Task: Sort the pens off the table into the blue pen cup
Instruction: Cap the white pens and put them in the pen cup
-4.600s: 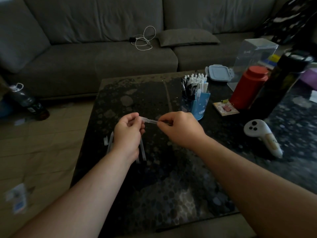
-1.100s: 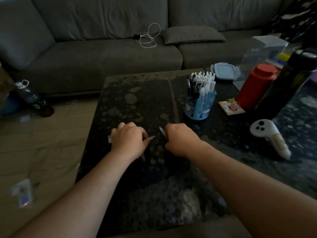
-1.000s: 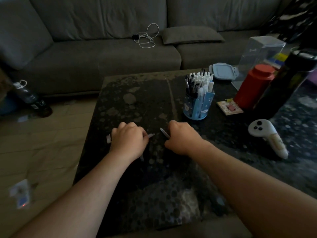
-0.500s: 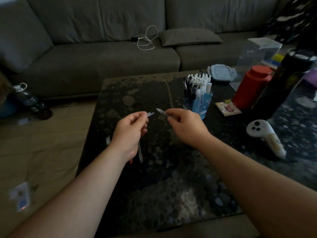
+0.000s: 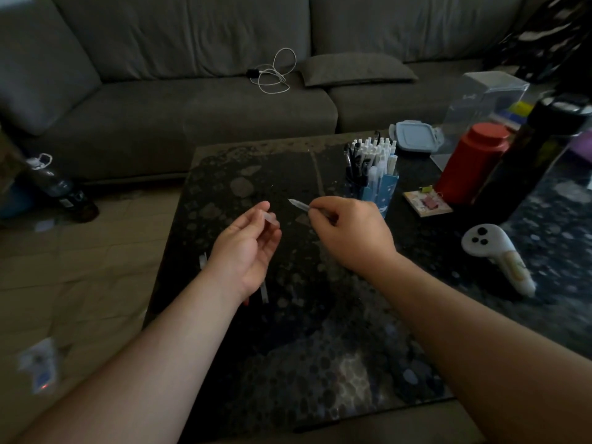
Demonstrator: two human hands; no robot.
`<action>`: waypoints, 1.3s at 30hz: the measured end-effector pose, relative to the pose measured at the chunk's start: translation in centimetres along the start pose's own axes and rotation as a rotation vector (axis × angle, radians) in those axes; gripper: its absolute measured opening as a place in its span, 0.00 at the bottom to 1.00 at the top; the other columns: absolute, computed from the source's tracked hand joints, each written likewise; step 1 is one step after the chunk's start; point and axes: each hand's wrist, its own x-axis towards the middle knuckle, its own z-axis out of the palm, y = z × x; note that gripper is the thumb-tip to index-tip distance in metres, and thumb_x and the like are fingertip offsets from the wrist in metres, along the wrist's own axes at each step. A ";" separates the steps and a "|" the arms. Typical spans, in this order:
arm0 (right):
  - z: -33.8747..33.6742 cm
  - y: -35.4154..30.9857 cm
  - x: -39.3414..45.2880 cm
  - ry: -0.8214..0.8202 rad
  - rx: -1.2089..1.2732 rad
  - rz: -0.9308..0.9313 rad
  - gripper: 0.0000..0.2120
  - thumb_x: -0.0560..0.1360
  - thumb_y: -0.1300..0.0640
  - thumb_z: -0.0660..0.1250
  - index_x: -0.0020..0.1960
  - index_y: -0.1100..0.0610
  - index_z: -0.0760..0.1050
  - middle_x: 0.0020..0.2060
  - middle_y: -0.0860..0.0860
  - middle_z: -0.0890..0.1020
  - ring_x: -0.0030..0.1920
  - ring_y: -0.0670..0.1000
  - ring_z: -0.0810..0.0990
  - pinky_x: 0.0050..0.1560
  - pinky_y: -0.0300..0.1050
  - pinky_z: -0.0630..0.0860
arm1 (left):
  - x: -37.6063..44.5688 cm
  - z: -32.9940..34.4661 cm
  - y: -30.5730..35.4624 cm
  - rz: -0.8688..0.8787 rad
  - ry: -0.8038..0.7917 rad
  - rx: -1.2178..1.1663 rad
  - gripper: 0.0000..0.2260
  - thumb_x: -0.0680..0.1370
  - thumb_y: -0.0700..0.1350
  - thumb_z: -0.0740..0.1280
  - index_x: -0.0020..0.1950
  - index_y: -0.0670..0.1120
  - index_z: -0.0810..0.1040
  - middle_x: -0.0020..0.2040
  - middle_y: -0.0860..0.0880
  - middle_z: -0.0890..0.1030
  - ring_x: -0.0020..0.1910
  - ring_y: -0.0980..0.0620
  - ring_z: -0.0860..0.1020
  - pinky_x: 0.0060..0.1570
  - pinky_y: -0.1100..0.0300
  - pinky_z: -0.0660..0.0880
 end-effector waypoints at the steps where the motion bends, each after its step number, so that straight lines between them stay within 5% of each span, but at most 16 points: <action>1: 0.1 -0.1 -0.1 -0.002 -0.009 -0.015 0.11 0.84 0.46 0.66 0.63 0.43 0.83 0.40 0.41 0.83 0.39 0.41 0.82 0.40 0.45 0.83 | 0.0 0.0 -0.1 0.007 0.018 0.013 0.09 0.86 0.42 0.66 0.61 0.45 0.85 0.50 0.47 0.87 0.47 0.53 0.86 0.46 0.60 0.82; 17: 0.9 -0.8 -0.3 -0.119 -0.113 -0.085 0.11 0.83 0.44 0.66 0.61 0.43 0.84 0.41 0.42 0.83 0.39 0.42 0.82 0.40 0.47 0.84 | -0.4 0.3 -0.5 0.134 0.106 0.106 0.05 0.82 0.41 0.72 0.56 0.45 0.86 0.47 0.48 0.87 0.47 0.53 0.85 0.49 0.59 0.84; 28: 1.8 -1.2 -0.9 -0.118 -0.145 -0.121 0.07 0.84 0.47 0.66 0.57 0.45 0.82 0.38 0.43 0.81 0.38 0.42 0.79 0.38 0.45 0.79 | 0.0 0.7 -1.8 0.070 0.114 0.119 0.06 0.86 0.43 0.67 0.57 0.45 0.84 0.43 0.48 0.81 0.43 0.53 0.80 0.49 0.57 0.80; 39: 1.6 -1.3 -1.1 -0.211 0.036 0.024 0.06 0.84 0.48 0.67 0.57 0.43 0.82 0.41 0.41 0.81 0.41 0.42 0.79 0.40 0.42 0.77 | 0.1 0.8 -1.8 0.086 0.140 0.221 0.06 0.86 0.44 0.67 0.54 0.49 0.83 0.45 0.47 0.82 0.44 0.52 0.79 0.49 0.57 0.79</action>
